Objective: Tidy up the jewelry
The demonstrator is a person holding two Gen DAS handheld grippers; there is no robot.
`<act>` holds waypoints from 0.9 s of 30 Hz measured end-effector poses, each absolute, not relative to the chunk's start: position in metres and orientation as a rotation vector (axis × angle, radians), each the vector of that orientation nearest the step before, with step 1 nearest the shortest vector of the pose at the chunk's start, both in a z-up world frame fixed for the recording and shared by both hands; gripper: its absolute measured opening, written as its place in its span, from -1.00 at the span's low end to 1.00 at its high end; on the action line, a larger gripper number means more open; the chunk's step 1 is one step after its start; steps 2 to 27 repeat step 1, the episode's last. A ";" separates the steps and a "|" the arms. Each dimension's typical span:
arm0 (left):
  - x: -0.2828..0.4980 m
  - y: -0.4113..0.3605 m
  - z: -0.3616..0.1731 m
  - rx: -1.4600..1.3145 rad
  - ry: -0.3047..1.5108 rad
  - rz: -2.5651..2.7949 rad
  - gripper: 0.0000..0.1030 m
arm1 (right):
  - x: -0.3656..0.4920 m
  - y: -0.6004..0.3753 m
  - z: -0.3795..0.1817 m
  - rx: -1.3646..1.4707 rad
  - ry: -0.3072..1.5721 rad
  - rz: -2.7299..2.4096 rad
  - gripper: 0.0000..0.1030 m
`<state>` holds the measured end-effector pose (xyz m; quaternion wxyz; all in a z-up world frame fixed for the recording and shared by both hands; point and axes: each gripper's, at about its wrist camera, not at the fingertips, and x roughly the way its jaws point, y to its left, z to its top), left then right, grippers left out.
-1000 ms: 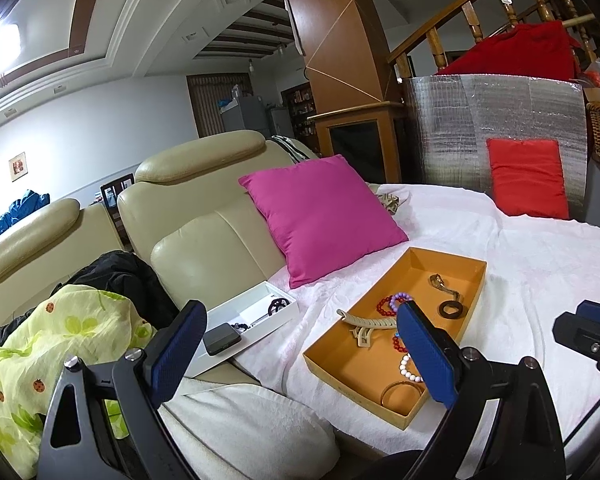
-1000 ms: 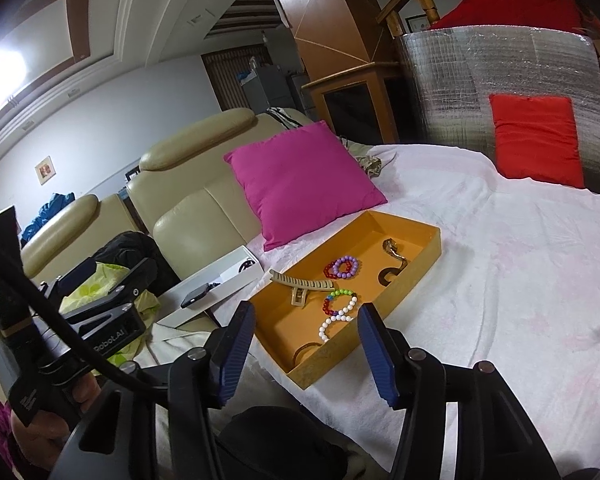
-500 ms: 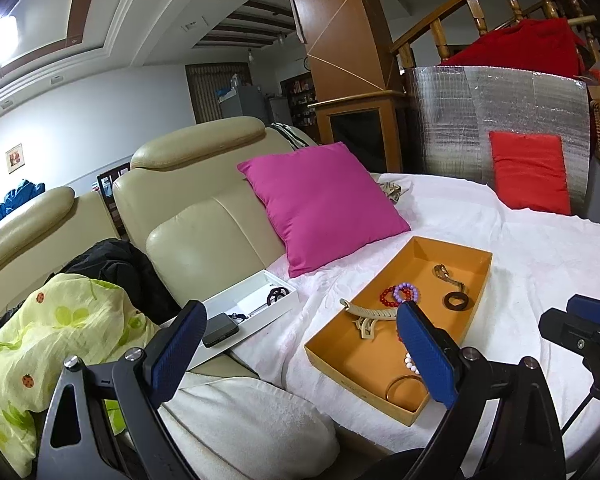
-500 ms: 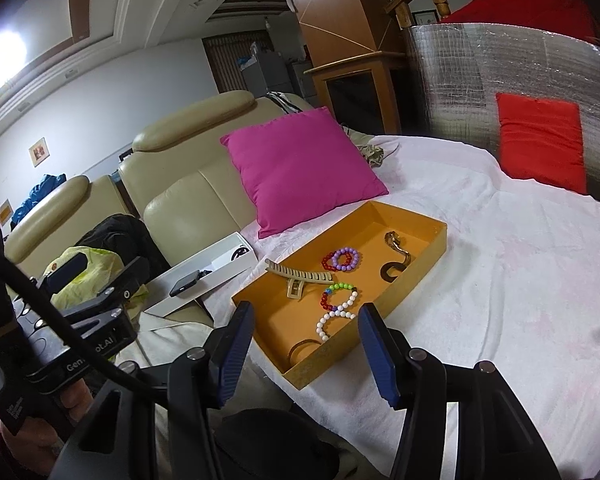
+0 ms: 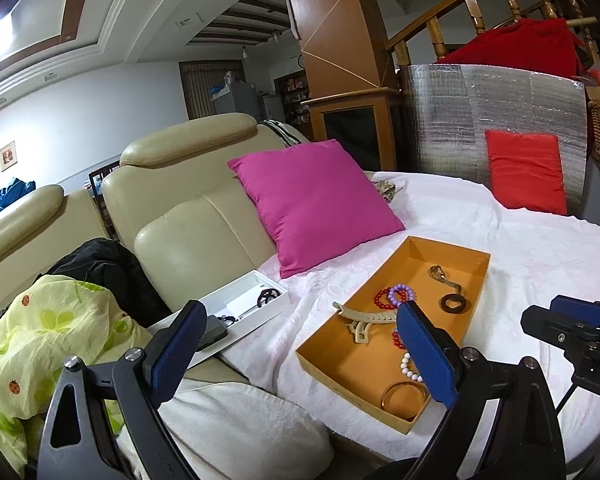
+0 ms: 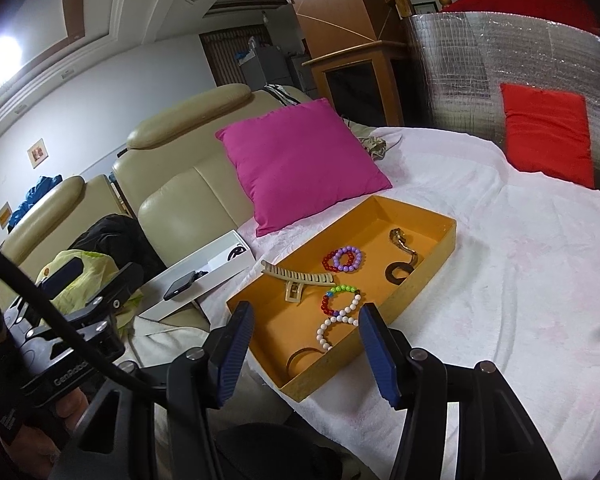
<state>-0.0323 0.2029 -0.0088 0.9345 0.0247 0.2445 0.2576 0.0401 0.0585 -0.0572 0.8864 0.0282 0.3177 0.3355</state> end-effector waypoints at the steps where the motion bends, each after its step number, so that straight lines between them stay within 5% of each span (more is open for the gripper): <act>1: -0.028 0.198 -0.008 0.057 0.502 0.507 0.86 | 0.042 0.057 -0.057 0.064 0.661 0.695 0.13; 27: -0.028 0.198 -0.008 0.057 0.502 0.507 0.86 | 0.042 0.057 -0.057 0.064 0.661 0.695 0.13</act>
